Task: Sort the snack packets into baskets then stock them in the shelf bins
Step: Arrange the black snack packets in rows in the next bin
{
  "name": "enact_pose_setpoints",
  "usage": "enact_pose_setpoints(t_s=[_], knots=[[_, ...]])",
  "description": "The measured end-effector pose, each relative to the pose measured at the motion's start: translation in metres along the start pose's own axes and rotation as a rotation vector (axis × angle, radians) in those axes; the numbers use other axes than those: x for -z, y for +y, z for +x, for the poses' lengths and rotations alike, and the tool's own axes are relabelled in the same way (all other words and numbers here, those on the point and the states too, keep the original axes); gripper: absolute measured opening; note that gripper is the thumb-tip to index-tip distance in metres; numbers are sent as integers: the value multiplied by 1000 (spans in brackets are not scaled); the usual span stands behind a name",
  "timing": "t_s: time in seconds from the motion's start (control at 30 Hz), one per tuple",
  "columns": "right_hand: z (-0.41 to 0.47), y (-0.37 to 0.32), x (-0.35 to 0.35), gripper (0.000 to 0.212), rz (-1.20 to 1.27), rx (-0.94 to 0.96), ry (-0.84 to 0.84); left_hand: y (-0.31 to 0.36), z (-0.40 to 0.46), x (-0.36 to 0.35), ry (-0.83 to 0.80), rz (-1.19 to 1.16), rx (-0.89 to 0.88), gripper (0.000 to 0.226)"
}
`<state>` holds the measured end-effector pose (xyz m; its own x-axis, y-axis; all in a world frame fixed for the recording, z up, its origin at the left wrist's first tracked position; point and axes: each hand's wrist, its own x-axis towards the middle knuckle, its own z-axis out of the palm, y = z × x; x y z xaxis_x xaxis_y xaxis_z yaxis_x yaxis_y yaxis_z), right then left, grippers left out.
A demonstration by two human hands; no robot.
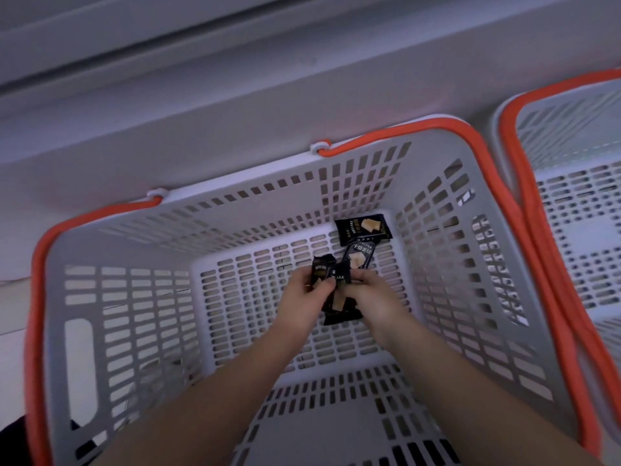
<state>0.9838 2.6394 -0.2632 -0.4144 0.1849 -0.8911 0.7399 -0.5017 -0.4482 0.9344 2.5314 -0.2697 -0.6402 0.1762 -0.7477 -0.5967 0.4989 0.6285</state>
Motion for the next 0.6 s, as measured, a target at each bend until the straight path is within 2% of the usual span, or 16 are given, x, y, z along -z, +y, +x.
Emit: enact_pose_setpoints(t_s=[0.13, 0.2, 0.27, 0.37, 0.43, 0.5, 0.6], knots=[[-2, -2, -6, 18, 108, 13, -86, 5, 4, -3, 13, 1, 10, 33], [-2, -6, -6, 25, 38, 39, -129, 3, 8, 0, 8, 62, -7, 44], [-1, -12, -3, 28, -233, 189, -78, 2, 11, 7, -19, 109, -9, 48], [10, -26, 9, 33, -777, 624, 170, -3, 14, 22, -64, 175, 18, 44], [22, -40, 19, 36, -950, 776, 276, -6, 15, 32, -58, 198, 55, 42], [39, -50, 25, 40, -1091, 766, 274, -9, 14, 43, -33, 207, 93, 42], [57, -49, 29, 47, -1330, 629, 233, -13, 13, 56, -1, 221, 118, 36]])
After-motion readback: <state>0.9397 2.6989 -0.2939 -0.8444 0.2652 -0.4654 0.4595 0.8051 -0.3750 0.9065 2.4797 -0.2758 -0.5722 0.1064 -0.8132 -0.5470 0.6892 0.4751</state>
